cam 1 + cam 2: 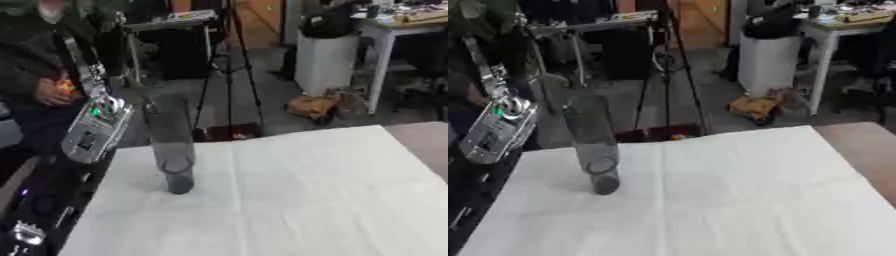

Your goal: Arrange flowers into the vase.

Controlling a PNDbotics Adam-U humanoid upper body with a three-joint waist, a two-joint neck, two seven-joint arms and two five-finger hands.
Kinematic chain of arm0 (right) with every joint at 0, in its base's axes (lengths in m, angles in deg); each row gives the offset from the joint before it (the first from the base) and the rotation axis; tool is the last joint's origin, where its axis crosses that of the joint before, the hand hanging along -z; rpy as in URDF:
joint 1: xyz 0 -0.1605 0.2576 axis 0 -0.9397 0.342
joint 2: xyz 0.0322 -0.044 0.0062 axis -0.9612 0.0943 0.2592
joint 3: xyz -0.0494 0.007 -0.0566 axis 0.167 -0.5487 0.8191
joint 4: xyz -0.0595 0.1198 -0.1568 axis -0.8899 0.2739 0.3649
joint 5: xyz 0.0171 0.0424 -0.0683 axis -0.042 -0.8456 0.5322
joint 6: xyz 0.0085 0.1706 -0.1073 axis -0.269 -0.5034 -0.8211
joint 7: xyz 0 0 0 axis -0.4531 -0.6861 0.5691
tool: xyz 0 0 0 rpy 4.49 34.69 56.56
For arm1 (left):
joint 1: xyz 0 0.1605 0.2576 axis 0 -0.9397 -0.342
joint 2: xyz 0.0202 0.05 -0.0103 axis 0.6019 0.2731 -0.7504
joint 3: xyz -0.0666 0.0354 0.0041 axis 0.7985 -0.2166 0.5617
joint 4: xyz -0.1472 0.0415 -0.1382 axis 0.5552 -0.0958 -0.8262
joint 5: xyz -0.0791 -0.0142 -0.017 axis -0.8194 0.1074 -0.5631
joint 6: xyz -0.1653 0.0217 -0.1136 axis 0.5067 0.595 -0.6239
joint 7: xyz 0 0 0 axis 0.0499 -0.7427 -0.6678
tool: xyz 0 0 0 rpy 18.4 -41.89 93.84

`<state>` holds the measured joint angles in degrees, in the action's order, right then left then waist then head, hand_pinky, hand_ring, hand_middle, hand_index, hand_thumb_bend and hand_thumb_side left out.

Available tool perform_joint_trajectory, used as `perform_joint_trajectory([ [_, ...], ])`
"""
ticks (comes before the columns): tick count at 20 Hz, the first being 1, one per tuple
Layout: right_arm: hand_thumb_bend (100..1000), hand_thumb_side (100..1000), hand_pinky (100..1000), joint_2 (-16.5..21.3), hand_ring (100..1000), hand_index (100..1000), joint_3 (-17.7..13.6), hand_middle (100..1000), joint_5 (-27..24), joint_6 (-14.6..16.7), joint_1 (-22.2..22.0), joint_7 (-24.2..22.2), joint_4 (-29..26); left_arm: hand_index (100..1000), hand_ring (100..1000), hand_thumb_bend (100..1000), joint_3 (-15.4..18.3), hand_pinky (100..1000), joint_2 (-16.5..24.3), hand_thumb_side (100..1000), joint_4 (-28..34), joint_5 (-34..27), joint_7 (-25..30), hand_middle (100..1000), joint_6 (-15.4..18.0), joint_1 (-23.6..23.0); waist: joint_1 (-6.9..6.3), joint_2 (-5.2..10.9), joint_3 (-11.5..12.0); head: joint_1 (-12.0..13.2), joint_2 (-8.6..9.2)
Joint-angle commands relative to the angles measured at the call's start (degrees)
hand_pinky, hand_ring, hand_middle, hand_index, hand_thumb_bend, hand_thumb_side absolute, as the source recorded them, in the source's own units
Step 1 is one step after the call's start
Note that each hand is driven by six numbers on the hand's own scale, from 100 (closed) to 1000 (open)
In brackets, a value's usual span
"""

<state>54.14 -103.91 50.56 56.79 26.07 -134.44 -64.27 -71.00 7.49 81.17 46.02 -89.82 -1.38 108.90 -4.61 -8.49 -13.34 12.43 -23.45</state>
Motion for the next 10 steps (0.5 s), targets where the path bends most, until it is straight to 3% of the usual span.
perform_joint_trajectory([
  [1,406,663,100,0.72,242,374,-0.06,129,0.18,-0.37,0.5,0.0,-1.45,119,100,100,1.08,100,1.38,373,-1.14,-1.02,-0.69,100,0.96,1.56,-0.53,0.23,-0.26,0.6,0.99],
  [10,408,661,100,0.37,243,374,0.11,130,0.43,-1.02,0.65,0.0,-1.77,130,100,100,1.89,100,2.11,427,-5.37,-3.25,-0.69,100,1.33,1.65,-0.78,0.54,-1.01,1.9,1.41],
])
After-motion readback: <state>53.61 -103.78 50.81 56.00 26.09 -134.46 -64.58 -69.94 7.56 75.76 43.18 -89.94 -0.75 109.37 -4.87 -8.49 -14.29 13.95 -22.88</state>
